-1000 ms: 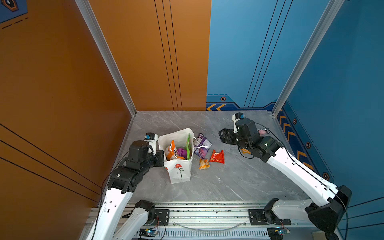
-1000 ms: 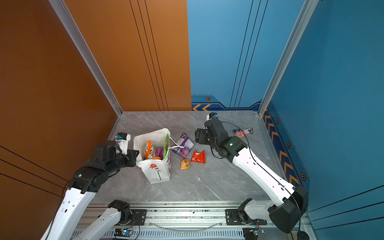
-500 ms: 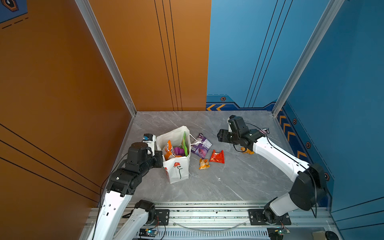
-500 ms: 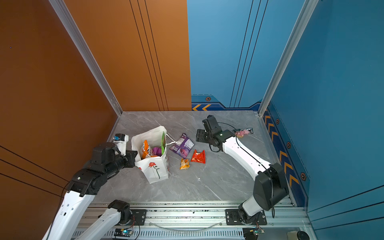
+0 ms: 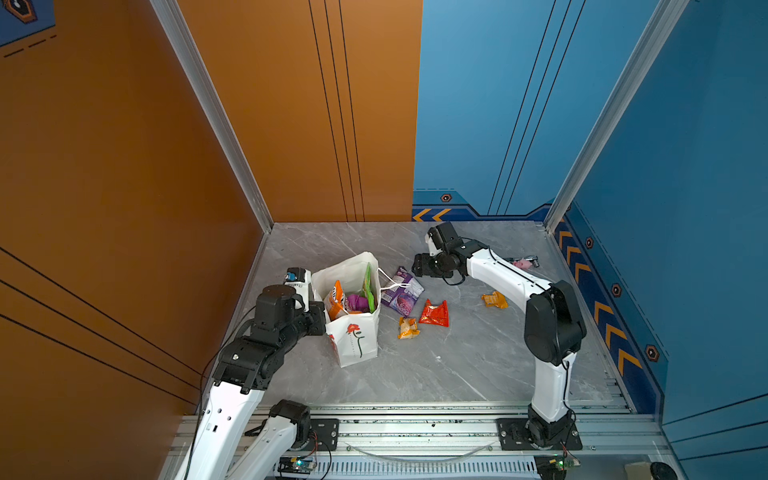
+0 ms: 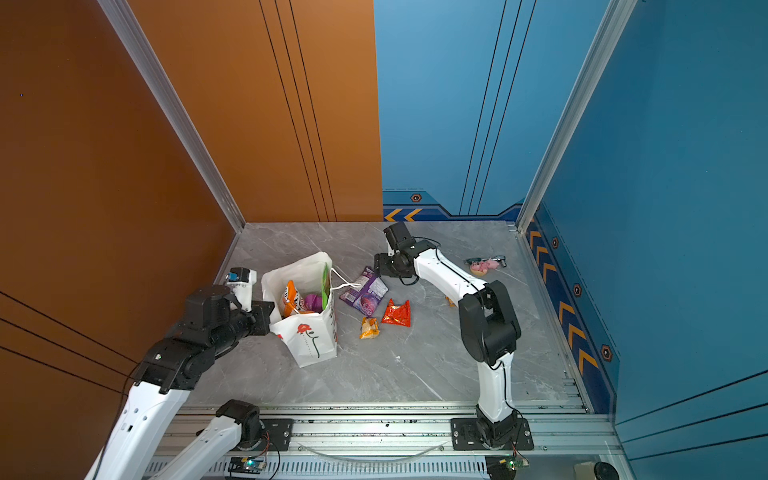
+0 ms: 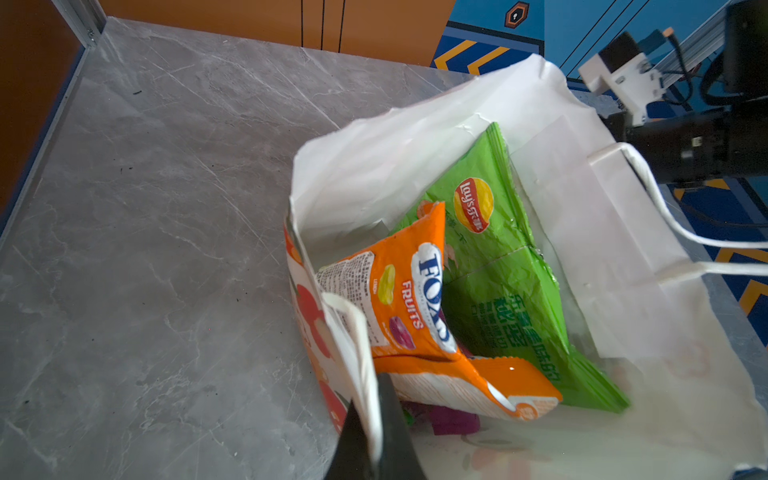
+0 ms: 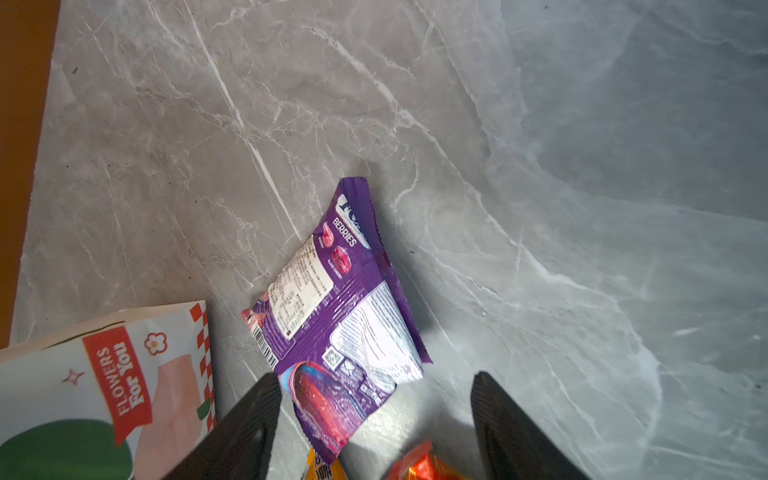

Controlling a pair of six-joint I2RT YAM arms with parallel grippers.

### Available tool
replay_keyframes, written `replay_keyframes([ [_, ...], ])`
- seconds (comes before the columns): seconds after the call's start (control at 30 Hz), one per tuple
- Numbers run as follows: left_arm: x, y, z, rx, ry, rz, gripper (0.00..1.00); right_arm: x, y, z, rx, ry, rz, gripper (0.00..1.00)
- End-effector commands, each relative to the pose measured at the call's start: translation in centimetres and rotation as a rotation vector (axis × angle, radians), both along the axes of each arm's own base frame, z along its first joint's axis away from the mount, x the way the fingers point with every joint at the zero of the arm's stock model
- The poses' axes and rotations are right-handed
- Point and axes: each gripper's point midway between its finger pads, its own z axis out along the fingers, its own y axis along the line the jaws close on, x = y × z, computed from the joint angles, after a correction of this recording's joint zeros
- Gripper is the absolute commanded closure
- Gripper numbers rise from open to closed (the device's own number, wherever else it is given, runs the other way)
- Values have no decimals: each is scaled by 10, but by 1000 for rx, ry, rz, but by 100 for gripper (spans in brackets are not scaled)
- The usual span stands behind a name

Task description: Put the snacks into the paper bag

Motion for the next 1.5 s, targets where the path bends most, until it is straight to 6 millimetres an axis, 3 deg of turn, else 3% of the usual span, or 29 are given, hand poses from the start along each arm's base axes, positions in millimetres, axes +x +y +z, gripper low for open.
replay_keyframes([
  [0.0,14,9,31,8,-142,49,100,-8,2,-11,-31,75,78,26],
  [0.1,14,9,30,7,-138,47,100,-9,9,-36,-42,129,116,27],
  [0.57,14,10,31,7,-144,52,100,13,18,-73,-52,209,182,35],
  [0.73,14,11,30,6,-140,53,100,6,30,-89,-12,265,233,37],
  [0.9,14,11,31,6,-142,54,100,-4,26,-104,-31,315,234,50],
  [1.07,14,11,31,2,-143,54,100,-9,21,-97,-36,300,214,77],
  [1.2,14,11,32,2,-145,56,100,-10,16,-79,-19,246,171,94],
  [1.3,14,11,32,3,-145,56,100,-9,9,-65,-10,199,113,100],
  [1.47,14,11,31,3,-142,57,100,-6,-2,-41,65,122,-20,100],
])
